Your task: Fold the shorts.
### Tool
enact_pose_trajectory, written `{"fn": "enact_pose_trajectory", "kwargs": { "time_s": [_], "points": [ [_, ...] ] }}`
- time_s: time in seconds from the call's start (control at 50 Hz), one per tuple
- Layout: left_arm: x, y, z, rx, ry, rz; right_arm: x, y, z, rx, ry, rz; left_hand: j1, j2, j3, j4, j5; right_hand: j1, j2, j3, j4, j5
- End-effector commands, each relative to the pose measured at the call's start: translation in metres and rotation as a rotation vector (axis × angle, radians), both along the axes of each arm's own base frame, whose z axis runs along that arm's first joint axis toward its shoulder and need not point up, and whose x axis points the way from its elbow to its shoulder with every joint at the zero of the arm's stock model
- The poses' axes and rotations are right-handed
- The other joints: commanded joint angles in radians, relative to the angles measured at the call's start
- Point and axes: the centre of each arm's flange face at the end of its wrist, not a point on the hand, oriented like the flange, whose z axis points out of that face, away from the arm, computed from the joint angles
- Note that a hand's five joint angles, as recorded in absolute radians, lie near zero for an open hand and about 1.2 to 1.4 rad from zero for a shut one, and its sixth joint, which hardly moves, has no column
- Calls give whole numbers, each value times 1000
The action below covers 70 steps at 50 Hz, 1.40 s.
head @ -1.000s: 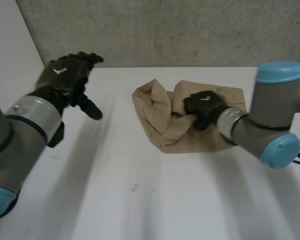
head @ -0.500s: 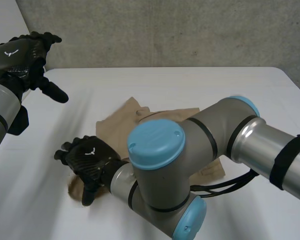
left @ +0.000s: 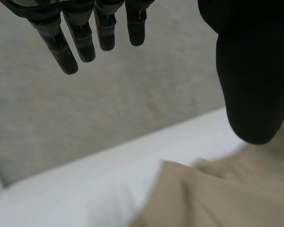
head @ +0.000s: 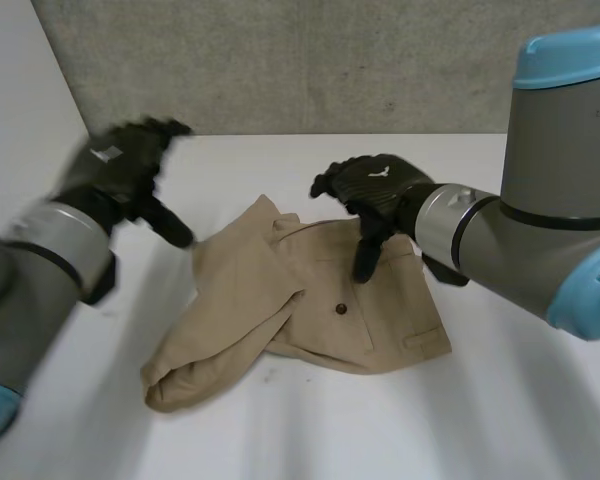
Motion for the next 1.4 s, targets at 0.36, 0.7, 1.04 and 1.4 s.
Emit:
{"fn": "enact_pose_trajectory", "kwargs": {
  "time_s": [0.36,0.7,1.04,1.4],
  "points": [
    [-94,-5,-117,99,-151,-4,22,-65,-79,-13,87,-115,88,76,66,77,62,20,3,11,-13,-21],
    [-85,-122,-17,-344,-167,179,40,-120,23,-603,-93,-210,1201,1189,1178,1190,1174,1191,1174,1182,1159,1150],
    [-49,-105,105,-685,110,105,19,-78,134,-896,-399,-212,1201,1189,1178,1190,1174,1191,1174,1182,1159,1150],
    [0,-11,-76,-86,-194,-110,-38,-11,-58,-331,61,-53,1201,1189,1178,1190,1174,1191,1174,1182,1159,1150]
  ]
}}
